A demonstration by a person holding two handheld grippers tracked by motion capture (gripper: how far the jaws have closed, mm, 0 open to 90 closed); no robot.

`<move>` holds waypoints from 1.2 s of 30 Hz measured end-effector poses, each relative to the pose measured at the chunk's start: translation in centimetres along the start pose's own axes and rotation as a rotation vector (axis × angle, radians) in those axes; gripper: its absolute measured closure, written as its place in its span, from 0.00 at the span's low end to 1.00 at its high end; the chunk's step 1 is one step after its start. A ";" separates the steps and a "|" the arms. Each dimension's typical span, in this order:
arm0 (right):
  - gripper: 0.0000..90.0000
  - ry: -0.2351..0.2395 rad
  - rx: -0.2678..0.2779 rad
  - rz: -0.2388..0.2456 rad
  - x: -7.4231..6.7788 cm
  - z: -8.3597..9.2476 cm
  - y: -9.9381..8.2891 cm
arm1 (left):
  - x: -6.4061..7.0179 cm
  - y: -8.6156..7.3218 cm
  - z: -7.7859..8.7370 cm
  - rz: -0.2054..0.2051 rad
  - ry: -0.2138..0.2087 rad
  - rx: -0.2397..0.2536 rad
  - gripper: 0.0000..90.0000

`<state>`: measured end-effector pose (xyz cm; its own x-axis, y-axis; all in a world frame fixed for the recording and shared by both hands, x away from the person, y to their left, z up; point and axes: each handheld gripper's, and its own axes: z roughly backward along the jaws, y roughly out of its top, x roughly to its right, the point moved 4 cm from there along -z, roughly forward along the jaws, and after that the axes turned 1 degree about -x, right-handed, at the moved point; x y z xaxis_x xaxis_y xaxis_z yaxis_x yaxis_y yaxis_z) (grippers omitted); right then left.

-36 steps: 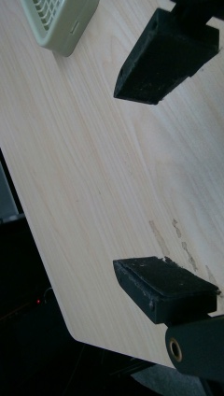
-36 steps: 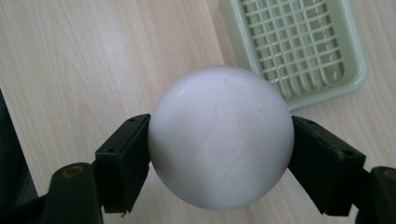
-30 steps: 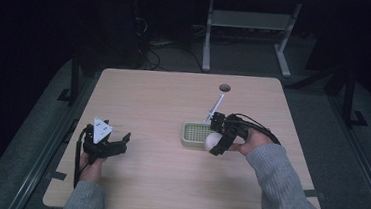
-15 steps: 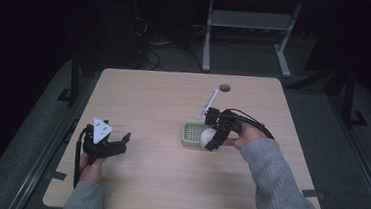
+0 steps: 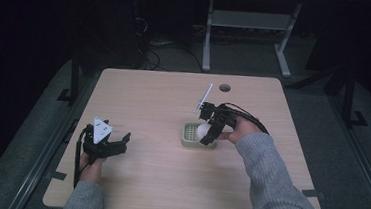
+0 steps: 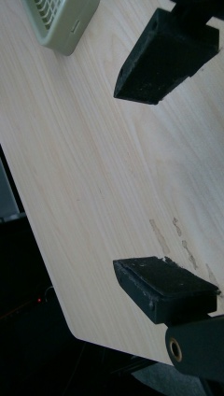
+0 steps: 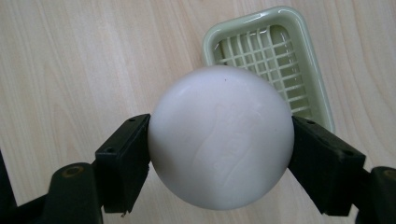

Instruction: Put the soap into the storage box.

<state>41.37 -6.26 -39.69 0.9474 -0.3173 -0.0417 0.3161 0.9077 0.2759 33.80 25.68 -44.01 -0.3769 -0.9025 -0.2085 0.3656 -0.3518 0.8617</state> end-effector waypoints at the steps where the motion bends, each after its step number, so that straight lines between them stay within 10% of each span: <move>1: 0.26 0.000 0.000 0.000 0.0 0.0 0.0 | 0.0 0.0 0.0 0.000 -0.001 -0.001 0.16; 36: 0.26 -0.003 -0.061 -0.020 3.1 -3.6 2.0 | -0.1 0.0 0.0 0.006 -0.002 0.004 0.16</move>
<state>45.13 -4.46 -42.77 0.9406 -0.3368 -0.0436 0.3380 0.9160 0.2160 33.86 25.74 -44.01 -0.3763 -0.9041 -0.2025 0.3641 -0.3453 0.8650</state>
